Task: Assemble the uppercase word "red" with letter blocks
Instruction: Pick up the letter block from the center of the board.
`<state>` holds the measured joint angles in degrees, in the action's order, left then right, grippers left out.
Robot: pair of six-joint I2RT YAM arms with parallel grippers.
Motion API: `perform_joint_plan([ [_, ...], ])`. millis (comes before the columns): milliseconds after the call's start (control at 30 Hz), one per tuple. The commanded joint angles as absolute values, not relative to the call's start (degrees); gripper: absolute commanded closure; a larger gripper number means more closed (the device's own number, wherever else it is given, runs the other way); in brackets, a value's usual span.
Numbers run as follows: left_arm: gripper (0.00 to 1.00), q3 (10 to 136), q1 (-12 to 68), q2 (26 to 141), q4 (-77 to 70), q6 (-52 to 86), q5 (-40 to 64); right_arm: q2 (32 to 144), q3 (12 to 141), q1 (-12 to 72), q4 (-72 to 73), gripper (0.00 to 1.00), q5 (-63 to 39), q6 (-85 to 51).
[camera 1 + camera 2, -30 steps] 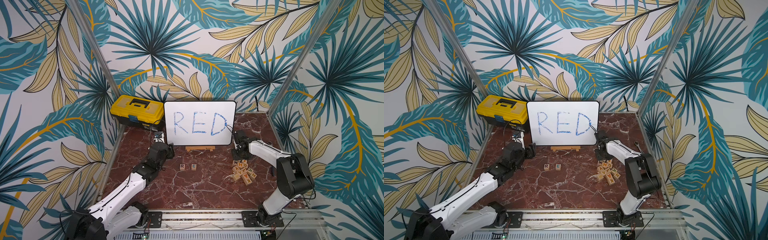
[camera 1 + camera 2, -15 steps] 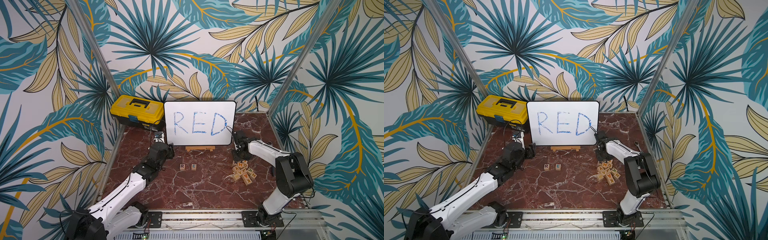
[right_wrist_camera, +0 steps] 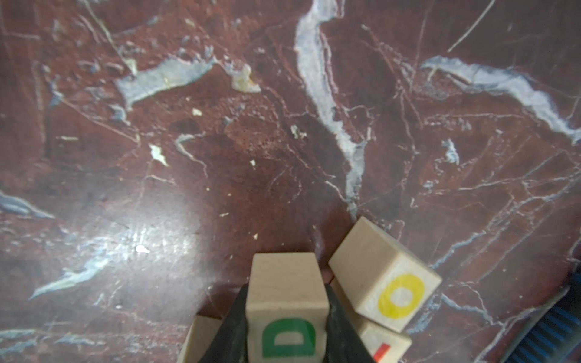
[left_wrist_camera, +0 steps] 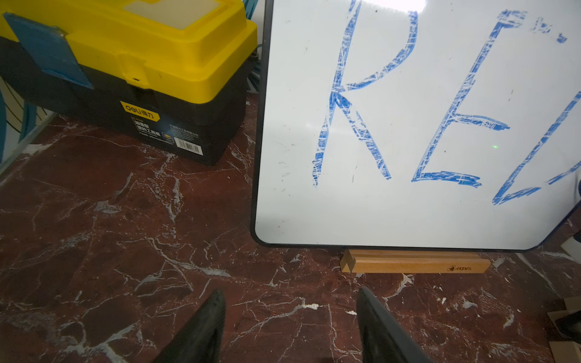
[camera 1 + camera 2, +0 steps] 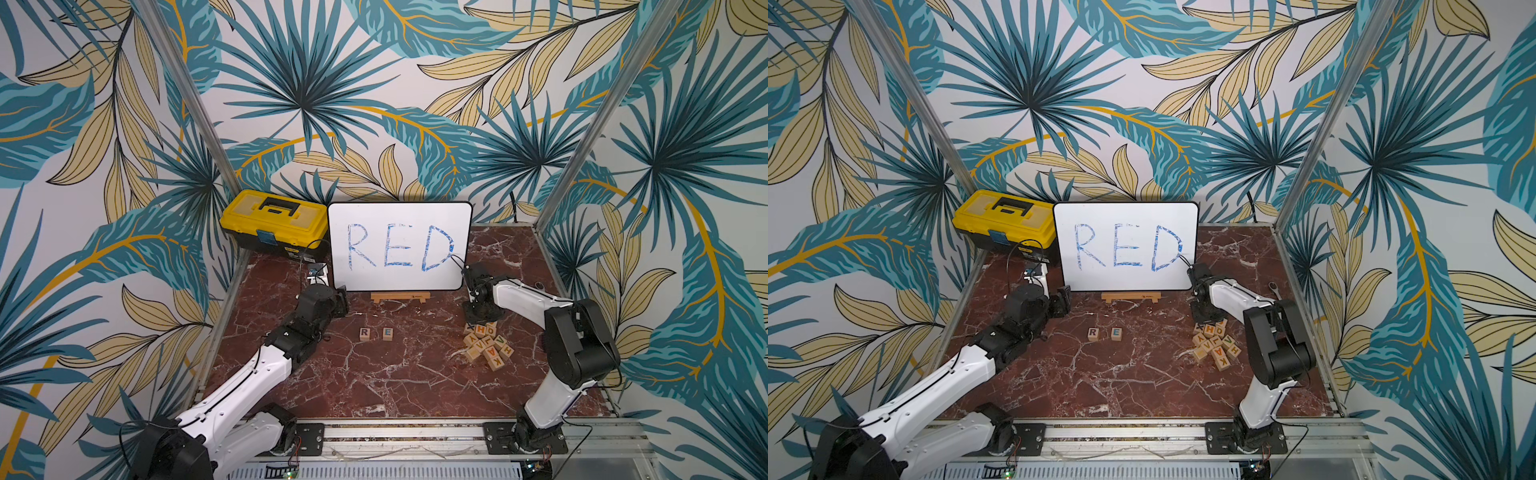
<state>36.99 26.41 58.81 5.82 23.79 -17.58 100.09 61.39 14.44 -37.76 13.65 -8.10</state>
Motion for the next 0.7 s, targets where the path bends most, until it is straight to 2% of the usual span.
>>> perform_joint_plan([
  [0, 0.33, 34.62, 26.02, 57.84, 6.3, 23.21, -18.02, 98.09, 62.04, 14.49, -41.09, 0.71, 13.71, -9.72],
  [333, 0.33, 33.76, 25.16, 56.92, 6.24, 23.03, -17.5, 87.68, 63.67, 17.82, -48.78, 0.73, 14.12, -13.92],
  [500, 0.33, 32.8, 24.45, 55.61, 6.33, 23.33, -17.07, 84.31, 65.33, 23.9, -51.47, 0.74, 14.5, -17.85],
  [667, 0.33, 31.67, 23.29, 54.52, 6.31, 23.9, -16.22, 85.73, 68.12, 31.97, -52.09, 0.74, 13.91, -25.06],
])
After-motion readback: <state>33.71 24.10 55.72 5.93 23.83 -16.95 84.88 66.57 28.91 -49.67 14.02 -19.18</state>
